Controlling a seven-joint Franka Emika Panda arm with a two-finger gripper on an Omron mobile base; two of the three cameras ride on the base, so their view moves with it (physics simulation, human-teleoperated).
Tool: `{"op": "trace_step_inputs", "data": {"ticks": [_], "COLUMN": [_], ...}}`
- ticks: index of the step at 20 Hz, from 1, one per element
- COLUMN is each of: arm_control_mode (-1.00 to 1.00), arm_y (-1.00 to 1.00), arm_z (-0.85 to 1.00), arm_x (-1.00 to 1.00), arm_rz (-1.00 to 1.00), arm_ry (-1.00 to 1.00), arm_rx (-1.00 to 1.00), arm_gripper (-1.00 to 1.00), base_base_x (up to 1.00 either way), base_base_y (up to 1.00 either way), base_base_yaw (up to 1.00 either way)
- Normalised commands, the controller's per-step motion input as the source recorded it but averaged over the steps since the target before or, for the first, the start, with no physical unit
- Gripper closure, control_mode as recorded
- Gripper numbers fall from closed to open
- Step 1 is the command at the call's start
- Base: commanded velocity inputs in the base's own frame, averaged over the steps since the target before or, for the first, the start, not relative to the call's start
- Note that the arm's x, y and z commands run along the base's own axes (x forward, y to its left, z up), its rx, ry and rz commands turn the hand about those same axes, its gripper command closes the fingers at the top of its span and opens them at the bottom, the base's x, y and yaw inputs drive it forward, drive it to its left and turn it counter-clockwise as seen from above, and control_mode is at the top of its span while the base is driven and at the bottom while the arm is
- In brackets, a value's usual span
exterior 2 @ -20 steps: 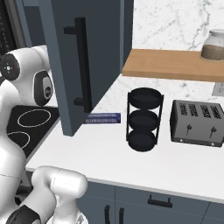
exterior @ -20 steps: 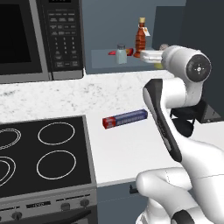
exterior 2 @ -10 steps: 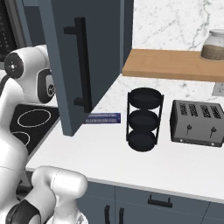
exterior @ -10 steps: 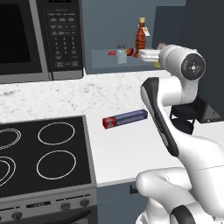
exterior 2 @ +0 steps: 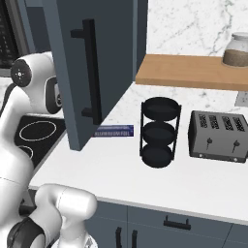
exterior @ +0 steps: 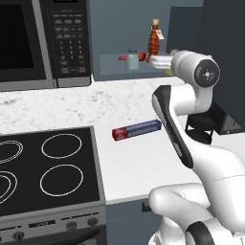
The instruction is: Put the shaker and condiment bottle from the counter next to their counterparts in the cabinet.
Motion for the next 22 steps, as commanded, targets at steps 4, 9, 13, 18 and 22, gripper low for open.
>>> {"op": "trace_step_inputs", "data": {"ticks": [4,9,13,18,22], "arm_control_mode": [-1.0,-1.0,-1.0,-1.0,-1.0], "arm_y": [0.08,0.11,0.01,0.02,0.04], "arm_z": [-0.05,0.0,-0.01,-0.06,-0.07], "arm_x": [0.15,0.13,0.26,0.29,0.24], "arm_rz": [0.0,0.0,0.0,0.0,0.0], "arm_ry": [0.0,0.0,0.0,0.03,0.05], "arm_rx": [0.0,0.0,0.0,0.0,0.0], "arm_gripper": [1.0,1.0,1.0,1.0,1.0], "base_base_x": [0.0,0.0,0.0,0.0,0.0], "base_base_y": [0.0,0.0,0.0,0.0,0.0], "base_base_yaw": [0.0,0.0,0.0,0.0,0.0]}}
